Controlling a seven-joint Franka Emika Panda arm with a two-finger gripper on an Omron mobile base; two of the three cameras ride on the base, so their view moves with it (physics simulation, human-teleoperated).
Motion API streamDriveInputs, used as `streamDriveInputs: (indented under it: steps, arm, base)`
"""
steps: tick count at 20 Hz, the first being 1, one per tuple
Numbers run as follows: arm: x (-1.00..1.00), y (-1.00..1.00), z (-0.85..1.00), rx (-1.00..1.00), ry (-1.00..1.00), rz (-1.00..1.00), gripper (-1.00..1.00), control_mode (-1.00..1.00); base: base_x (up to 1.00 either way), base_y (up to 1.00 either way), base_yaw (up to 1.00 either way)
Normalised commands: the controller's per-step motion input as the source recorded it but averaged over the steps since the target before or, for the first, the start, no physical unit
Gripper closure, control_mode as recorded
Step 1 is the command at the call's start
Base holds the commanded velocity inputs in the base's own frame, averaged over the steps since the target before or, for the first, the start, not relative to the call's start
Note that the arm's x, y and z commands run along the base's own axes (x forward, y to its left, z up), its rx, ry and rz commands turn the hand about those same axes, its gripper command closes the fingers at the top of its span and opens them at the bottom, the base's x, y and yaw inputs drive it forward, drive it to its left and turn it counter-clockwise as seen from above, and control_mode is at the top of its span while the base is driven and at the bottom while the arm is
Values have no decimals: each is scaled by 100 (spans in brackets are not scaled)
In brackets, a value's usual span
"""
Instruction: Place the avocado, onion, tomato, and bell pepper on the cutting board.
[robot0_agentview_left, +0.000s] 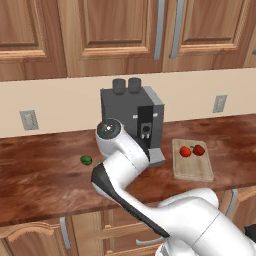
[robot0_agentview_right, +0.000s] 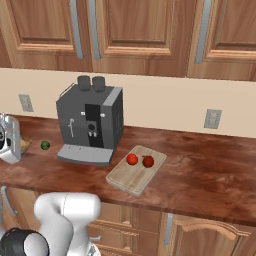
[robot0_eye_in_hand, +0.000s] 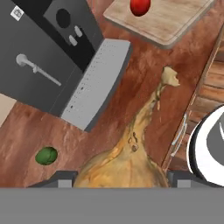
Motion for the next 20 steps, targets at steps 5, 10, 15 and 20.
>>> streamDriveInputs:
  steps: [5, 10, 15, 20]
  arm:
    - [-82, -77, 63, 15, 2, -6, 100, -100]
    - [-66, -75, 65, 18, 0, -2, 100, -100]
    - [-51, -82, 61, 24, 0, 0, 100, -100]
    - [-33, -82, 49, 26, 1, 1, 100, -100]
  base:
    - [0, 0, 0]
    - [0, 0, 0]
    - [0, 0, 0]
    - [0, 0, 0]
